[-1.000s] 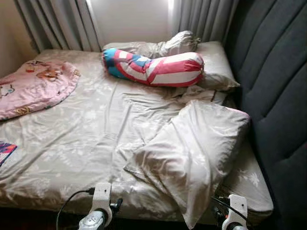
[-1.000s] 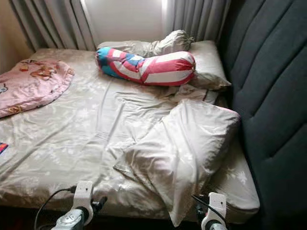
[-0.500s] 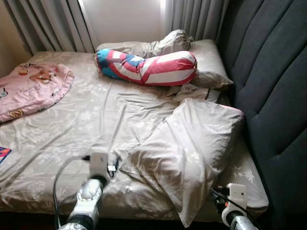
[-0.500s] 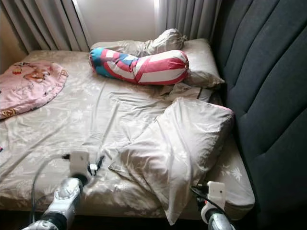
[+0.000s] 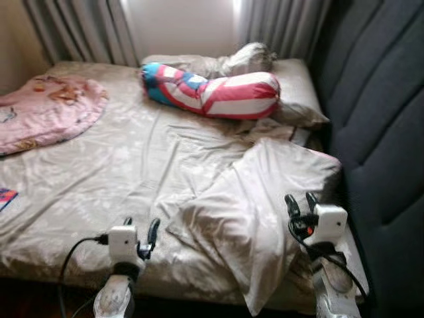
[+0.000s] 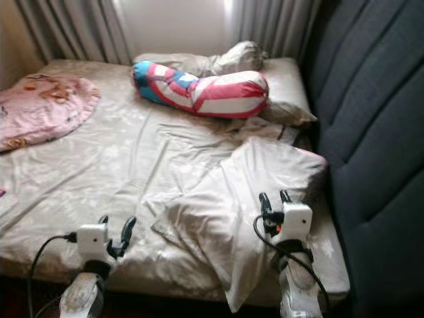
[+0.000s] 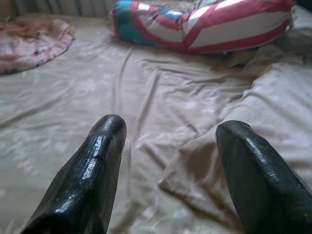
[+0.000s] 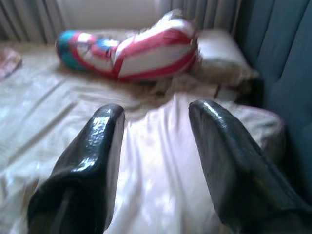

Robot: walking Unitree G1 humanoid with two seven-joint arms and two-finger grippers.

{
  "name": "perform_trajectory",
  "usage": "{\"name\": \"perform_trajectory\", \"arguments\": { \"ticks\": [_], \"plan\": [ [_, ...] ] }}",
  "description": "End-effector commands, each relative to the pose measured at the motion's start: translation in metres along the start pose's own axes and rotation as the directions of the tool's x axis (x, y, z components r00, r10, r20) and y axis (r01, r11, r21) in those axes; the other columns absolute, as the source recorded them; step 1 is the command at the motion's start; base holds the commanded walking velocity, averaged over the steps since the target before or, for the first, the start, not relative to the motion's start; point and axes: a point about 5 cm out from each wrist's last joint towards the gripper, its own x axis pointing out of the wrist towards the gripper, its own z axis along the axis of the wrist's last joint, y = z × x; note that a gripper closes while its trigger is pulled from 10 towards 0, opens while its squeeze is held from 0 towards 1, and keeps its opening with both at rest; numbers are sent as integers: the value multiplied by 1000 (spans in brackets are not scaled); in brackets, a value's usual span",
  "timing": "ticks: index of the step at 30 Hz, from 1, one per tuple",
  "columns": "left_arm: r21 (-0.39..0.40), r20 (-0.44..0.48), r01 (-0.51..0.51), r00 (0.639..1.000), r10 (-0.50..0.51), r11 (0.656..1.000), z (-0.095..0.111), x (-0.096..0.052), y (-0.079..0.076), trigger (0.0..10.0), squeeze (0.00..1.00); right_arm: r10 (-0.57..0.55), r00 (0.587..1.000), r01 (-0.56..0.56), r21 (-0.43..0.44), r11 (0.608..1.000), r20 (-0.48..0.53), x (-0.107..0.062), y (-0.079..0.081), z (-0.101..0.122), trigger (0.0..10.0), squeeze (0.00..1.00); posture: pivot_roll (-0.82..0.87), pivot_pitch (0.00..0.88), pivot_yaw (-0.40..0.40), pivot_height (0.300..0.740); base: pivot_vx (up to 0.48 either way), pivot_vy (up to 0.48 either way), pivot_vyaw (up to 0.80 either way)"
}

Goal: Clean up the room

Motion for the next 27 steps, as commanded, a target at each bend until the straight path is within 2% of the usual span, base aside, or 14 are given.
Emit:
{"name": "perform_trajectory", "arguments": {
  "ticks": [1,5,11,16,21,27],
  "plan": [
    [-9,12,31,999,-31,999,4,1,-6,10000,0,-25,999,25,6,1000,31,2,-3,7,10000,0,-73,0,-72,740,0,0,0],
    [-12,24,35,999,-34,999,11,6,-5,10000,0,-72,997,72,27,997,22,-3,-5,5,10000,0,-77,0,-60,740,0,0,0],
    [-11,64,36,997,-35,999,32,18,-6,10000,0,-152,988,152,70,986,-5,-12,-4,5,10000,0,-84,0,-36,740,0,0,0],
    [-22,52,67,996,-65,998,35,21,-9,10000,0,-188,982,189,84,978,-22,-20,1,1,10000,0,-117,0,-18,740,0,0,0],
    [-22,48,75,996,-74,997,38,27,-14,10000,0,-187,982,188,88,978,-23,-16,2,6,10000,0,-113,0,-14,740,0,326,0],
    [-24,39,77,996,-76,997,40,22,-16,10000,0,-166,985,169,92,981,-42,-16,9,5,10000,0,-103,0,-27,740,0,384,0]
  ]
}}
